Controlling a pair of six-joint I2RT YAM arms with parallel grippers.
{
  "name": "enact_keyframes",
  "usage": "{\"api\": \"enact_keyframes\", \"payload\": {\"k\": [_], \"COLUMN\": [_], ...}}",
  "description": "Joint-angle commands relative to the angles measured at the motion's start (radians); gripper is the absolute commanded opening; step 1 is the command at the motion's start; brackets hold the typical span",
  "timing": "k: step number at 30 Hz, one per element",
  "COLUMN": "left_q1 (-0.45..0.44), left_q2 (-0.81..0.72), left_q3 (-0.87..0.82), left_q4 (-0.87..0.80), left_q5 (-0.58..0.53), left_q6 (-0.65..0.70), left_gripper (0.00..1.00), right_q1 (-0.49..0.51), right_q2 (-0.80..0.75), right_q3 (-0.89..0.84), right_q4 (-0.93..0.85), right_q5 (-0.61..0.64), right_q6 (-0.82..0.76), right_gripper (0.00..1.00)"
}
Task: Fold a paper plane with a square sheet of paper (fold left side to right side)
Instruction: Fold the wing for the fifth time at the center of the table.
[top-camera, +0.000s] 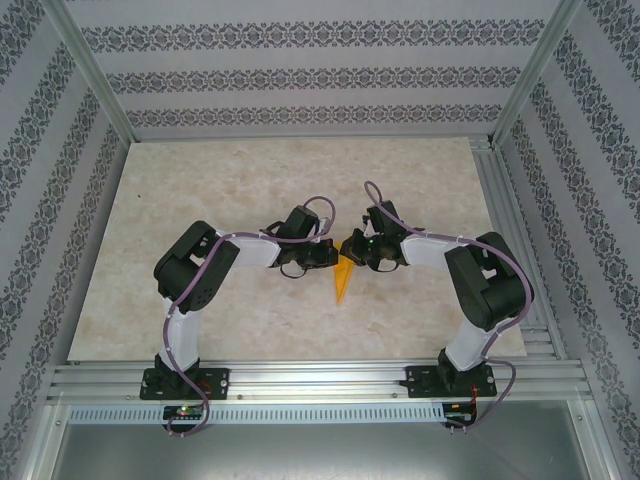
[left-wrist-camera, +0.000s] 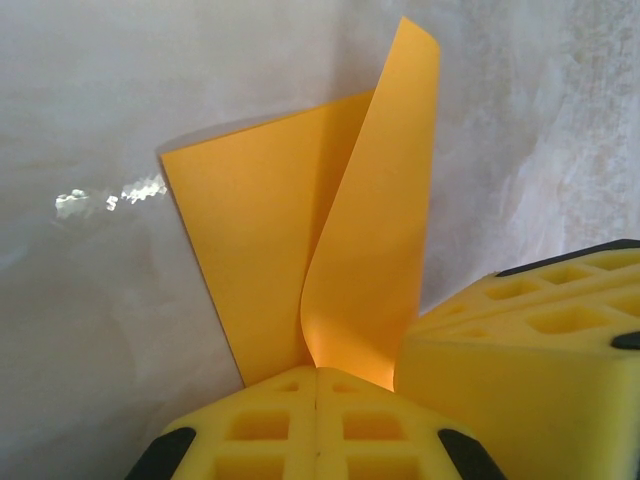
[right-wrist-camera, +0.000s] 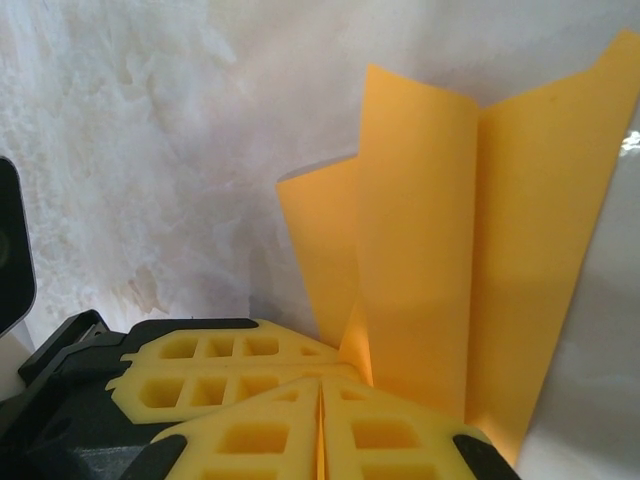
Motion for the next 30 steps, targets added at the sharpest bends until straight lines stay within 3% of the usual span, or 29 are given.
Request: {"api": "enact_keyframes", "payload": {"k": [1, 10, 16, 24, 30], "left_q1": [-0.024, -0.024, -0.024, -0.024, -0.023], "left_q2": [0.018, 0.020, 0.020, 0.014, -0.087], "left_q3": [-0.001, 0.003, 0.006, 0.007, 0.012], "left_q4": [-0.020, -0.024, -0.026, -0.025, -0.076], "left_q5": [-0.023, -0.022, -0.025, -0.017, -0.029], "left_q6": [0.023, 0.023, 0.023, 0.023, 0.052], "left_gripper": [0.01, 0.00, 0.01, 0.01, 0.10], "right_q1": [0.005, -0.036, -0.038, -0.031, -0.023], "right_q2": [0.041, -0.009, -0.005, 0.043, 0.063], "right_q3": [-0.033, -0.093, -0.041, -0.048, -0.052], "right_q4": [-0.001, 0.074, -0.062, -0.072, -0.100], "right_q5": [0.035, 0.015, 0.051, 0.062, 0.083], "right_q6": [0.022, 0.058, -0.023, -0.029, -0.038], "right_gripper": [0.09, 0.09, 0.09, 0.09, 0.09]}}
